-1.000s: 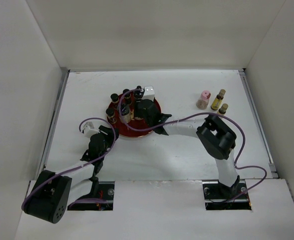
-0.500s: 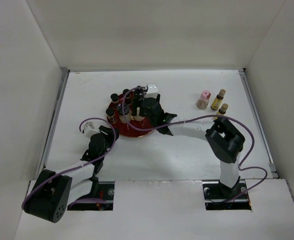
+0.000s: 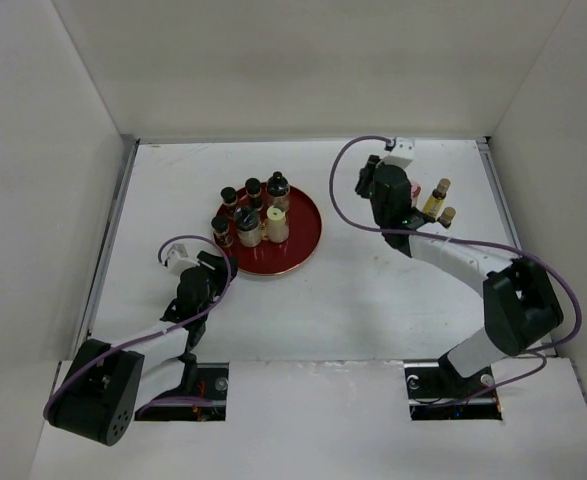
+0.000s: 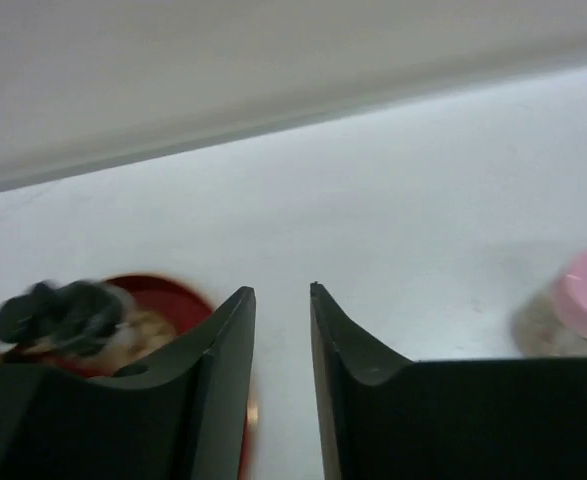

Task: Organize the condiment bottles

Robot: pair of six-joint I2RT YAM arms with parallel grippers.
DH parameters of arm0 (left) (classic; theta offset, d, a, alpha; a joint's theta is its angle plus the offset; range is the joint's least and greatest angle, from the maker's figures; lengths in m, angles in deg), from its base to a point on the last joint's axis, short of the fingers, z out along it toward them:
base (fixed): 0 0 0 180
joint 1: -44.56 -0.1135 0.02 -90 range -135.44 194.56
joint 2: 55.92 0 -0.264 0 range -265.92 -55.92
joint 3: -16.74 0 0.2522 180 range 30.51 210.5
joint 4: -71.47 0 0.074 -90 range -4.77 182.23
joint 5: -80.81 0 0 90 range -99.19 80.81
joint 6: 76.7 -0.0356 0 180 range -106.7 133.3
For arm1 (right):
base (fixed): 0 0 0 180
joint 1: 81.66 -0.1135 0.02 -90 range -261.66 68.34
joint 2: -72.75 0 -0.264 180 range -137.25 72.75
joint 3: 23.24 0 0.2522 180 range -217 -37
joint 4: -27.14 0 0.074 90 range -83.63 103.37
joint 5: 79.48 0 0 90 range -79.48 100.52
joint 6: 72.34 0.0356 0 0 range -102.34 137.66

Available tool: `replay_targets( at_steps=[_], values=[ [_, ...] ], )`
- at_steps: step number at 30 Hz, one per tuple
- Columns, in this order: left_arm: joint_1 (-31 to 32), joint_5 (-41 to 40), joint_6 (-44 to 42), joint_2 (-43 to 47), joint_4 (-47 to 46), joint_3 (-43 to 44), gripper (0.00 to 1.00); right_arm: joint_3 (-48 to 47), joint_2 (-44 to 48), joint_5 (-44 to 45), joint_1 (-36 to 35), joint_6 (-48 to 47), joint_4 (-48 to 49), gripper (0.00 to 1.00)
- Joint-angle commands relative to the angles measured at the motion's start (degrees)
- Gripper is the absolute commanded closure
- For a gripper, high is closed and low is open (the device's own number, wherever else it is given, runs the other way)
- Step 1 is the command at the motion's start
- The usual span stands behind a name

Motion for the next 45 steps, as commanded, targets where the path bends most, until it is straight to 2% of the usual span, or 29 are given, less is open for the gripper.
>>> replay_targets(
  at_steps=[1, 3, 6, 7, 10, 11, 21, 24, 28, 30, 38, 45],
  values=[
    [0.28, 0.42, -0.05, -0.15, -3.34, 0.2, 0.5, 0.58, -2.11, 6.12, 5.98, 0.07, -2.97, 0.67],
    [0.28, 0.6, -0.05, -0.24, -3.52, 0.29, 0.5, 0.05, -3.96, 7.71, 9.32, 0.24, -4.73, 0.63],
    [0.45, -0.01, -0.31, -0.33, -3.61, 0.29, 0.5, 0.4, -5.11, 8.68, 12.49, 0.24, -4.74, 0.37],
    [0.45, 0.07, -0.23, -0.59, -3.61, 0.29, 0.5, 0.4, -5.37, 8.77, 13.28, 0.33, -4.74, 0.31],
    [0.45, 0.34, -0.05, -0.86, -3.61, 0.47, 0.5, -0.39, -7.3, 7.9, 15.04, 0.16, -5.0, 0.19],
    [0.63, 0.08, -0.14, -1.03, -3.61, 0.64, 0.5, -1.17, -8.53, 6.93, 15.48, -0.37, -5.61, 0.18],
    [0.72, 0.34, -0.05, -2.79, -5.54, 0.64, 0.5, -4.43, -13.99, 4.73, 17.68, -0.28, -5.8, 0.22],
    [0.45, 0.69, 0.12, -2.36, -5.54, 0.55, 0.5, -4.87, -14.69, 4.81, 17.86, -0.02, -5.53, 0.3],
    [0.63, 0.25, -0.14, -2.26, -5.54, 0.47, 0.5, -4.26, -14.08, 4.73, 17.78, 0.16, -4.74, 0.57],
    [0.28, 0.51, 0.04, -2.0, -5.54, 0.29, 0.5, -2.86, -12.07, 4.81, 17.25, -0.1, -3.69, 0.61],
    [0.1, 0.78, 0.3, -1.21, -5.72, 0.03, 0.5, 4.09, 1.12, 2.97, 2.15, -2.13, -0.78, 0.63],
    [0.02, 1.13, 0.48, -1.39, -5.72, -0.06, 0.5, 5.67, 3.85, 3.93, -13.67, -0.9, -1.93, 0.63]
  ],
)
